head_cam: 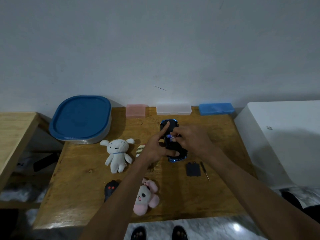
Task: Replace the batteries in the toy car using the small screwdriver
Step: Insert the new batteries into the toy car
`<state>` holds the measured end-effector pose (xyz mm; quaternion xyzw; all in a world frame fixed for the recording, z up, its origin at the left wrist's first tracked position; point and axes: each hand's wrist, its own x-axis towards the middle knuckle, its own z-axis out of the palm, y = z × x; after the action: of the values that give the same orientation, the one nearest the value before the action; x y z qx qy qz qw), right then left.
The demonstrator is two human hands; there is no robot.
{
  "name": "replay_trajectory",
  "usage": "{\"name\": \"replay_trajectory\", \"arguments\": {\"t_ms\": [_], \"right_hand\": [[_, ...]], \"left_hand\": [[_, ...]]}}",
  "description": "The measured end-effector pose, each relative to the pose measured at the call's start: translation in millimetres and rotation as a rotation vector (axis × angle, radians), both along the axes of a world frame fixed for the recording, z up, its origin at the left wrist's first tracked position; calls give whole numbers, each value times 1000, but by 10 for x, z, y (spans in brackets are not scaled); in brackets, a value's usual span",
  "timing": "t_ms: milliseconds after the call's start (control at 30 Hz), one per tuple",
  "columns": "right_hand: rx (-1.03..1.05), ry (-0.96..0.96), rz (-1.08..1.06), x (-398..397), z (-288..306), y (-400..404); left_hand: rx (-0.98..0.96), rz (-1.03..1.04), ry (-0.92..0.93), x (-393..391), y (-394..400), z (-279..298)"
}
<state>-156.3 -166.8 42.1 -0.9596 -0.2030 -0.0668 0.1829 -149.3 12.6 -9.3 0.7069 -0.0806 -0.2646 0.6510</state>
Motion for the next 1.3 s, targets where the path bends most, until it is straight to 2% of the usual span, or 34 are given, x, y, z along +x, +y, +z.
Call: {"name": "replay_trajectory", "arguments": {"t_ms": [233, 500, 900, 967, 1067, 1167, 1233, 1300], "right_hand": [[112, 25, 73, -42, -14, 40], [-41, 33, 112, 13, -66, -21], [-22, -6, 64, -24, -124, -86], [-3, 58, 43, -4, -96, -72], [170, 241, -95, 26, -45, -76], [563, 417, -313, 39, 81, -51], [763, 535, -387, 37, 143, -30], [819, 600, -388, 18, 165, -27]], "left_hand": [[-31, -41, 47, 19, -52, 41], [-34, -25, 44, -16, -26, -6], [-42, -9, 30, -10, -63, 69], [-59, -10, 28, -1, -65, 74], [-80, -14, 51, -9, -99, 101], [-79, -17, 68, -32, -122, 116], [-63, -19, 69, -57, -131, 111], [-62, -17, 70, -72, -136, 91]]}}
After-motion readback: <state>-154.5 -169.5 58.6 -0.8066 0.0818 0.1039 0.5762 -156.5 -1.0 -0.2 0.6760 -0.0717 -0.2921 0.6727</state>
